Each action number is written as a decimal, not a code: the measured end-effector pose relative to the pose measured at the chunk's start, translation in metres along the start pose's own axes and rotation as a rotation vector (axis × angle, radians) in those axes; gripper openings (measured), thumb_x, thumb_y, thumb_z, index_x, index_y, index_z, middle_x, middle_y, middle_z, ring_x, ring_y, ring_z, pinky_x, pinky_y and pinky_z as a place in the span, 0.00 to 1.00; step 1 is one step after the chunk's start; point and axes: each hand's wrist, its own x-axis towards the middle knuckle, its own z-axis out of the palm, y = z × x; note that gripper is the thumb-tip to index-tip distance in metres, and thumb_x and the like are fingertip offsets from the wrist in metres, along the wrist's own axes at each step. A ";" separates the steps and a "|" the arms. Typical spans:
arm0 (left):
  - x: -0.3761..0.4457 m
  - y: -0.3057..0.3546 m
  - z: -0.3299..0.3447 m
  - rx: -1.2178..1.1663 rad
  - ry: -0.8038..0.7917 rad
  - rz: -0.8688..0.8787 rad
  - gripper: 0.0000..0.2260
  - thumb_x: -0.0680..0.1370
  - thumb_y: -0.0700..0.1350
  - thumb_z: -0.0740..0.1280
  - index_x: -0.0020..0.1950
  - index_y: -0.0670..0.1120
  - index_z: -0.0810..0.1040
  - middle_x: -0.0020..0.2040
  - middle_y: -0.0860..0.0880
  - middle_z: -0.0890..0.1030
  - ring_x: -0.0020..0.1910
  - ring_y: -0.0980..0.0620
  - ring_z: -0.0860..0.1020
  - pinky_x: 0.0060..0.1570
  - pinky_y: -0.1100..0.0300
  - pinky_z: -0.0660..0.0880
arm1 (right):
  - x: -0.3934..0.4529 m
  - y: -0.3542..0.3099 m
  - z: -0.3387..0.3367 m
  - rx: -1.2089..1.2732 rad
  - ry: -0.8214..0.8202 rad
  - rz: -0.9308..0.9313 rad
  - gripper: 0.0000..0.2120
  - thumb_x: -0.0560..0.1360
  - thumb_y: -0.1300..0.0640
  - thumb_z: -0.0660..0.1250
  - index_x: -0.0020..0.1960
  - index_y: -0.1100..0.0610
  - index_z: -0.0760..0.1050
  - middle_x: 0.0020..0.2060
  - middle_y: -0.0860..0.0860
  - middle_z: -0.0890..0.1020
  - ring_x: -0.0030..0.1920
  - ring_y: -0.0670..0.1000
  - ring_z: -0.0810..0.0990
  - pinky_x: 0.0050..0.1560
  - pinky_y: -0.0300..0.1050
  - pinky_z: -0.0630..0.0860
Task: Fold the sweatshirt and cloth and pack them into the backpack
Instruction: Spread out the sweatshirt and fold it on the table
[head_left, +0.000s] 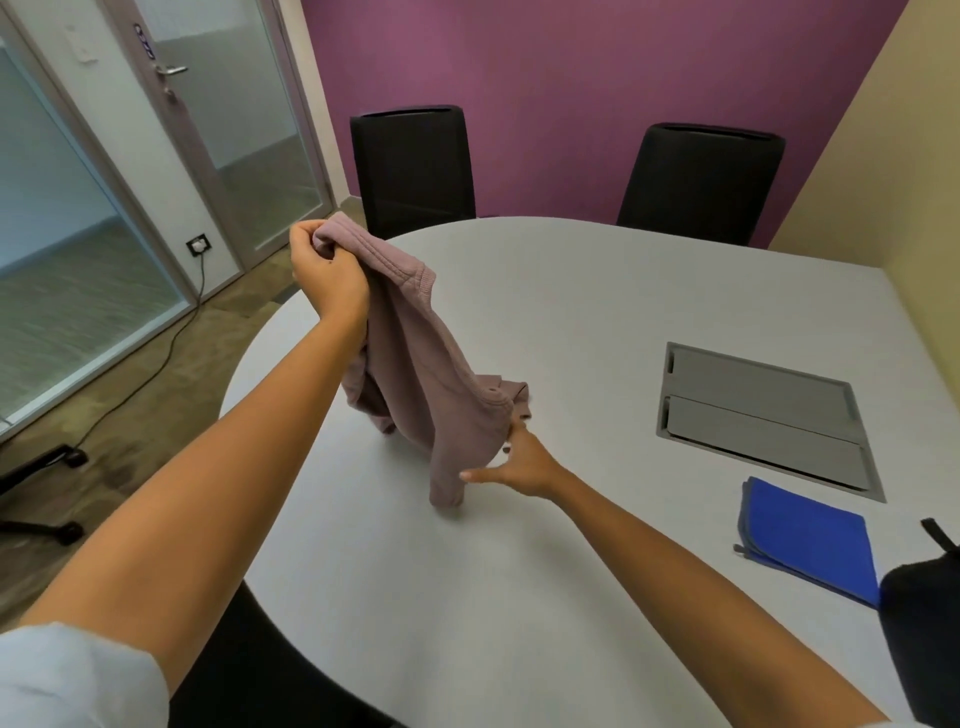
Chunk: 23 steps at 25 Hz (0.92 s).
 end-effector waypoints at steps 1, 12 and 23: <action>0.002 -0.002 -0.003 0.005 -0.003 -0.003 0.07 0.80 0.32 0.56 0.49 0.43 0.70 0.41 0.52 0.74 0.38 0.60 0.74 0.37 0.71 0.73 | 0.002 -0.001 0.001 0.051 0.062 -0.056 0.54 0.62 0.42 0.82 0.79 0.43 0.53 0.76 0.45 0.64 0.70 0.47 0.68 0.68 0.50 0.73; 0.003 -0.011 -0.028 0.076 0.046 0.031 0.06 0.80 0.34 0.58 0.50 0.43 0.71 0.45 0.49 0.77 0.41 0.59 0.76 0.39 0.69 0.76 | 0.018 0.005 -0.039 -0.569 0.199 0.201 0.17 0.71 0.47 0.73 0.53 0.58 0.77 0.47 0.51 0.80 0.47 0.57 0.81 0.43 0.46 0.75; 0.005 0.005 -0.026 0.707 -0.099 -0.024 0.14 0.82 0.51 0.57 0.56 0.51 0.81 0.53 0.45 0.84 0.52 0.41 0.81 0.49 0.51 0.75 | 0.010 -0.085 -0.150 0.344 0.653 0.059 0.15 0.83 0.59 0.54 0.57 0.52 0.80 0.52 0.52 0.83 0.51 0.56 0.83 0.46 0.58 0.84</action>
